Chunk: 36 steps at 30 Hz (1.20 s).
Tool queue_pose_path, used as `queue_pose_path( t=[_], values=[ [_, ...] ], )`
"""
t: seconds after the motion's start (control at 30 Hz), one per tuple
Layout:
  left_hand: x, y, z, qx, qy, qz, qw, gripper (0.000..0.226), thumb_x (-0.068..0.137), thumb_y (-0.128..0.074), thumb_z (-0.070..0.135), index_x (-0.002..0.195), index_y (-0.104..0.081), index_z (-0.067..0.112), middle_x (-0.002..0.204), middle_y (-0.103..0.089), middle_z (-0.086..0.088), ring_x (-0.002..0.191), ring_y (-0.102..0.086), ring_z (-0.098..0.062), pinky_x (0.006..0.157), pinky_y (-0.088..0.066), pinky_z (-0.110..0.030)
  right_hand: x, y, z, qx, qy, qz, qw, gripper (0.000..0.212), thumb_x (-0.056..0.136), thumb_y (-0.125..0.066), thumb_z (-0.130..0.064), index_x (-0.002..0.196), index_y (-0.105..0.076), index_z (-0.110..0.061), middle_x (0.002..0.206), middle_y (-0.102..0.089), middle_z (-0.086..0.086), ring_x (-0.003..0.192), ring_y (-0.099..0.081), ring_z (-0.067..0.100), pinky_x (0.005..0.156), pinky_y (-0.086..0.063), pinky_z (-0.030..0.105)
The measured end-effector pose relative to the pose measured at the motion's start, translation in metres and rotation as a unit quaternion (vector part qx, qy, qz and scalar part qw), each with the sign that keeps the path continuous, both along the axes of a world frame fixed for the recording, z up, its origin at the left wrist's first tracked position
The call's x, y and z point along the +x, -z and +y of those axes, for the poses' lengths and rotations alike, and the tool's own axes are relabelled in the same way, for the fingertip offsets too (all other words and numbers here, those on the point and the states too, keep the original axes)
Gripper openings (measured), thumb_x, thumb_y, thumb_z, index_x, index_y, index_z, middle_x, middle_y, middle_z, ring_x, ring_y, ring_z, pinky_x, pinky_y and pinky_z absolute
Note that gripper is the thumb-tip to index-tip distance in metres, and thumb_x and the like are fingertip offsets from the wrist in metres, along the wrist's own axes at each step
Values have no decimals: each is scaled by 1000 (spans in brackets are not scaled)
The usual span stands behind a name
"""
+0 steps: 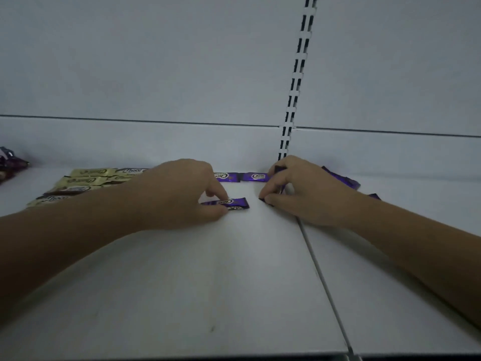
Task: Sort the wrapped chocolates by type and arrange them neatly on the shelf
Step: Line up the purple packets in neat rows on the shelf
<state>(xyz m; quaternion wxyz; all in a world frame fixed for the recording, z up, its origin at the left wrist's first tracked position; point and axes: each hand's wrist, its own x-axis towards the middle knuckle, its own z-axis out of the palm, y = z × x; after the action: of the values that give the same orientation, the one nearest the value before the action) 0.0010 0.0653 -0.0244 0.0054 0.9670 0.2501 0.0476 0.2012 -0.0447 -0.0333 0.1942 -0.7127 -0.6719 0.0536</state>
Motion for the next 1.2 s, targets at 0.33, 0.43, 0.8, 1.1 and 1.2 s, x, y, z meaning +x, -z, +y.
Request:
queue_pose_path(
  t=[0.33,0.43,0.8,1.1,1.2],
  values=[
    [7,4,20,28,7,-3,1000,34,84,-45,49,106,-69,40,95,-62,5,91,-57,-18,79,-48,-34,6,8,-2,13,-1,-99,995,32,90,-56,-41,120,-64,-37,121,-53,-14,106,-47,6,89,-34,20],
    [6,6,21,31,9,-18,999,36,84,-45,52,104,-71,37,99,-61,7,93,-57,-15,81,-49,-36,7,5,-1,-8,-10,-88,996,32,90,-55,-38,121,-64,-35,117,-50,-16,92,-47,-7,80,-32,7],
    [8,14,23,100,4,-26,995,48,82,-25,49,104,-66,39,95,-63,8,91,-55,-17,74,-48,-33,-3,1,14,19,19,-168,985,25,92,-50,-34,109,-69,-36,103,-67,-9,99,-59,16,85,-46,31],
    [9,18,23,62,-5,-52,997,41,88,-31,42,105,-68,34,102,-64,7,96,-55,-19,81,-48,-37,-6,10,15,49,38,-144,988,27,92,-48,-37,111,-68,-39,101,-66,-6,96,-62,19,78,-52,38],
    [8,18,23,54,-5,-57,997,48,82,-27,42,106,-68,35,104,-65,7,96,-58,-19,82,-49,-37,-5,10,13,47,48,-163,984,28,94,-46,-37,112,-67,-39,105,-65,-6,98,-61,20,78,-52,36]
  ],
)
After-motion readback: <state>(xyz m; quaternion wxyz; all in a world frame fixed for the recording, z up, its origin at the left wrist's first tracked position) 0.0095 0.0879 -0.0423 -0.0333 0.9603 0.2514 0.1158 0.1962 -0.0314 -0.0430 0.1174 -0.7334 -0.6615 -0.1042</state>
